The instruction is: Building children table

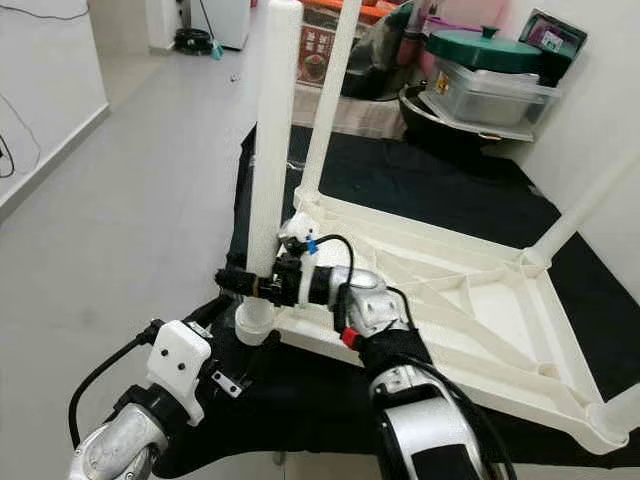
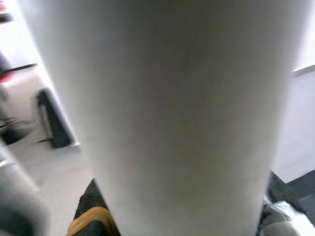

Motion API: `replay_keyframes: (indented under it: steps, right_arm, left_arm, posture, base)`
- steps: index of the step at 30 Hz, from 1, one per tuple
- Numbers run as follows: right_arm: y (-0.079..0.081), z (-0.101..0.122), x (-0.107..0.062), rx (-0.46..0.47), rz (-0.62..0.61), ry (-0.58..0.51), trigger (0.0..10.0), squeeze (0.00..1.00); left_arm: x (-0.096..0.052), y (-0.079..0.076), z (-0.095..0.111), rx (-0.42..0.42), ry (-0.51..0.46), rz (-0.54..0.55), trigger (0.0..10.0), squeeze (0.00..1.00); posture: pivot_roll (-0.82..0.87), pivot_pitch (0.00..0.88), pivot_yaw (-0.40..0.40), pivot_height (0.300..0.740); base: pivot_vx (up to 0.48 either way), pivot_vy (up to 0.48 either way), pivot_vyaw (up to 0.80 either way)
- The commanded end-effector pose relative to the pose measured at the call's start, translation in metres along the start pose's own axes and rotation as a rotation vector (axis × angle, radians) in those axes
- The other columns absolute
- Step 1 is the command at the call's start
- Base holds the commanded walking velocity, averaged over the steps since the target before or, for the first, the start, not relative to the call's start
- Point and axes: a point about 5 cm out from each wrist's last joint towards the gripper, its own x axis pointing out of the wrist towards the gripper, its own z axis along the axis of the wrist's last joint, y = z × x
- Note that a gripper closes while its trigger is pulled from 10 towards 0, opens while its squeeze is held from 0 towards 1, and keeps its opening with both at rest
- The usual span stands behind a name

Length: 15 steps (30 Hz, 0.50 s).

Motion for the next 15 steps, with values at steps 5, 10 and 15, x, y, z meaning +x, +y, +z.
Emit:
replay_keyframes:
  steps: [5, 10, 15]
  right_arm:
    - [-0.030, -0.003, -0.010, 0.029, -0.599, 0.000, 0.0, 0.00]
    - [-0.038, -0.006, -0.022, 0.066, -0.954, -0.012, 0.0, 0.00]
    - [-0.030, -0.015, -0.032, 0.231, -1.336, -0.038, 0.0, 0.00]
  left_arm:
    - [0.000, -0.002, -0.002, -0.003, 0.011, -0.004, 10.0, 0.00]
    - [0.001, -0.002, -0.002, -0.003, 0.011, -0.006, 10.0, 0.00]
    - [0.001, -0.001, -0.002, -0.001, 0.011, -0.006, 10.0, 0.00]
  posture:
    - [0.16, 0.000, -0.178, 0.740]
    - [0.16, 0.000, -0.176, 0.740]
    - [0.16, 0.000, -0.179, 0.740]
  base:
    - [0.000, 0.000, 0.00]
    - [0.000, 0.000, 0.00]
    - [0.000, 0.000, 0.00]
